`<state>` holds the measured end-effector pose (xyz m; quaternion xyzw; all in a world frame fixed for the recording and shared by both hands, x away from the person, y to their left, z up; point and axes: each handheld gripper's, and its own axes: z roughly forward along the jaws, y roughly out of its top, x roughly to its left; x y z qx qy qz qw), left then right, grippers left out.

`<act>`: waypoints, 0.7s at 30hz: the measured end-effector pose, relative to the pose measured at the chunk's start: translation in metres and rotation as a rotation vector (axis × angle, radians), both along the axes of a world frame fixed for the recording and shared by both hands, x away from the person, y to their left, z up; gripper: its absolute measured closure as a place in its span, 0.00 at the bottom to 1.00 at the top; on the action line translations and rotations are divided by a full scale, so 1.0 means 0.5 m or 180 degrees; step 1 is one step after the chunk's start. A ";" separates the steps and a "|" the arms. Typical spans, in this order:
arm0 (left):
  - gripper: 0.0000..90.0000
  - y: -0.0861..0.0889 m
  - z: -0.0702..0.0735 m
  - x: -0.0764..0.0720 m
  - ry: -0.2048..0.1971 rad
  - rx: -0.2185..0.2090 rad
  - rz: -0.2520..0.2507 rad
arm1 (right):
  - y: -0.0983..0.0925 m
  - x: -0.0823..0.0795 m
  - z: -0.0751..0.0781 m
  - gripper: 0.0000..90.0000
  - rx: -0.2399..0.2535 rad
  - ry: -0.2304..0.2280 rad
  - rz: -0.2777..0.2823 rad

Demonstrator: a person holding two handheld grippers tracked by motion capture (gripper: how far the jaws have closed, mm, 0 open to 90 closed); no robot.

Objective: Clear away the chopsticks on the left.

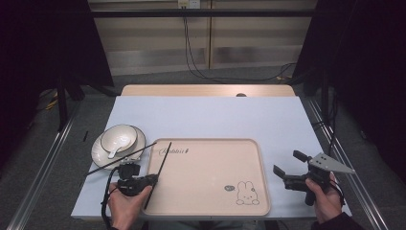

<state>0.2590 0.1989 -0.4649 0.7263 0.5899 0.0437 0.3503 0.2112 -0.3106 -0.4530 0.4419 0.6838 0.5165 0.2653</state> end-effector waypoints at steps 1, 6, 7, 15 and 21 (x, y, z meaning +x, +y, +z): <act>0.91 0.001 0.000 0.000 0.0005 -0.0002 -0.0008 | 0.000 0.000 0.000 0.03 -0.0002 -0.0001 0.0002; 0.83 0.006 0.006 0.000 -0.0097 -0.0085 -0.0082 | -0.001 0.000 0.000 0.03 -0.0006 -0.0016 -0.0004; 0.79 0.007 0.008 -0.001 -0.0125 -0.0089 -0.0115 | 0.000 0.000 0.001 0.03 0.0002 -0.0008 -0.0003; 0.45 0.011 0.027 -0.014 -0.0497 -0.0047 -0.0364 | 0.000 -0.002 0.001 0.03 0.0017 0.0001 -0.0007; 0.30 0.031 0.040 -0.027 -0.0886 -0.0017 -0.0471 | 0.000 -0.002 0.002 0.03 0.0020 -0.0014 -0.0021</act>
